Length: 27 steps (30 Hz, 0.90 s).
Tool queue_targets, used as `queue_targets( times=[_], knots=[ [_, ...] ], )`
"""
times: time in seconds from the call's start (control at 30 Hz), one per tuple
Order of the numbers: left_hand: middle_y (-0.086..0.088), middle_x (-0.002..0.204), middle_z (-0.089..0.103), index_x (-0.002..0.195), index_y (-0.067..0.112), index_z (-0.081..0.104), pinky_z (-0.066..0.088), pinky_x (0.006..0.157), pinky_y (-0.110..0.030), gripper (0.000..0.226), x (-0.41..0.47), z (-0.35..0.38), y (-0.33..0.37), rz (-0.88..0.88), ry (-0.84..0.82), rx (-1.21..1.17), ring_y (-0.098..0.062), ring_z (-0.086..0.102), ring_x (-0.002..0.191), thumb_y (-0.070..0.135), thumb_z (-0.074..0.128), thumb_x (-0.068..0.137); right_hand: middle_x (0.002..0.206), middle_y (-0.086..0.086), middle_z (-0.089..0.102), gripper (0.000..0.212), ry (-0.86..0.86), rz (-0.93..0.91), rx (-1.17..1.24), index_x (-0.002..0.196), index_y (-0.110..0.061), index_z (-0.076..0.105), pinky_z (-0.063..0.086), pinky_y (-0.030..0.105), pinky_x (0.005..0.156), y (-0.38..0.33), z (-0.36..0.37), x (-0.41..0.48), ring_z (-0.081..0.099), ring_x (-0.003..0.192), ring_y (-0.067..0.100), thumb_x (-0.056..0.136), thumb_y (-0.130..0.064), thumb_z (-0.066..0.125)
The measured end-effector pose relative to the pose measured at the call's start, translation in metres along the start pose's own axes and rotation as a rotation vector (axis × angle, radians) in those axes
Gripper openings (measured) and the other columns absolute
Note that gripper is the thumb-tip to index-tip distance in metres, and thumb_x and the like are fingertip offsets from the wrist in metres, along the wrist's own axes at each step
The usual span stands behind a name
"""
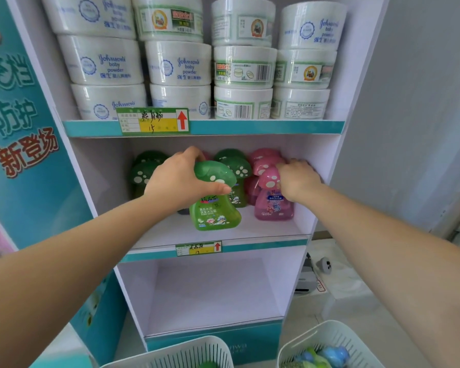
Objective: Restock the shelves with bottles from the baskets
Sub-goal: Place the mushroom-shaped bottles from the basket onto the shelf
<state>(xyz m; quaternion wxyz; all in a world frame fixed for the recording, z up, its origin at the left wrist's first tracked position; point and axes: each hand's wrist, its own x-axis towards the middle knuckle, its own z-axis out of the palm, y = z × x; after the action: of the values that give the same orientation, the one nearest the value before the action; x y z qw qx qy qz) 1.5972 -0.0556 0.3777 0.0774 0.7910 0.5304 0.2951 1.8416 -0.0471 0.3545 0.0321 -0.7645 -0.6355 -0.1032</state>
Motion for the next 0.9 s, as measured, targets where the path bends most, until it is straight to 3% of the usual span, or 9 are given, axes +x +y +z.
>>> queue_targets(
  times=[0.3,0.47,0.9],
  knots=[
    [0.004,0.102,0.061,0.120,0.024,0.054,0.050,0.071,-0.031,0.079,0.019,0.029,0.018,0.037,-0.003,0.066,-0.017,0.057,0.093,0.069,0.073,0.058,0.132,0.017,0.044,0.064,0.059,-0.022,0.064,0.137,-0.010,0.039,0.041,0.042,0.097,-0.001,0.005,-0.008,0.040,0.123,0.036,0.079,-0.009,0.065],
    [-0.001,0.103,0.063,0.118,0.021,0.055,0.054,0.076,-0.036,0.083,0.038,0.048,0.026,0.027,-0.010,0.138,-0.023,0.059,0.095,0.071,0.073,0.054,0.130,0.014,0.048,0.060,0.128,-0.039,0.089,0.136,-0.013,0.044,0.043,0.039,0.096,0.003,0.014,-0.009,0.044,0.120,0.034,0.079,-0.011,0.064],
    [-0.001,0.093,0.061,0.103,0.015,0.056,0.054,0.066,-0.035,0.071,0.053,0.072,0.027,-0.011,-0.078,0.303,-0.024,0.061,0.087,0.067,0.074,0.058,0.126,0.013,0.051,0.054,0.175,-0.128,-0.005,0.135,-0.016,0.045,0.046,0.039,0.087,0.008,0.017,-0.002,0.048,0.114,0.033,0.085,-0.021,0.066]
  ],
)
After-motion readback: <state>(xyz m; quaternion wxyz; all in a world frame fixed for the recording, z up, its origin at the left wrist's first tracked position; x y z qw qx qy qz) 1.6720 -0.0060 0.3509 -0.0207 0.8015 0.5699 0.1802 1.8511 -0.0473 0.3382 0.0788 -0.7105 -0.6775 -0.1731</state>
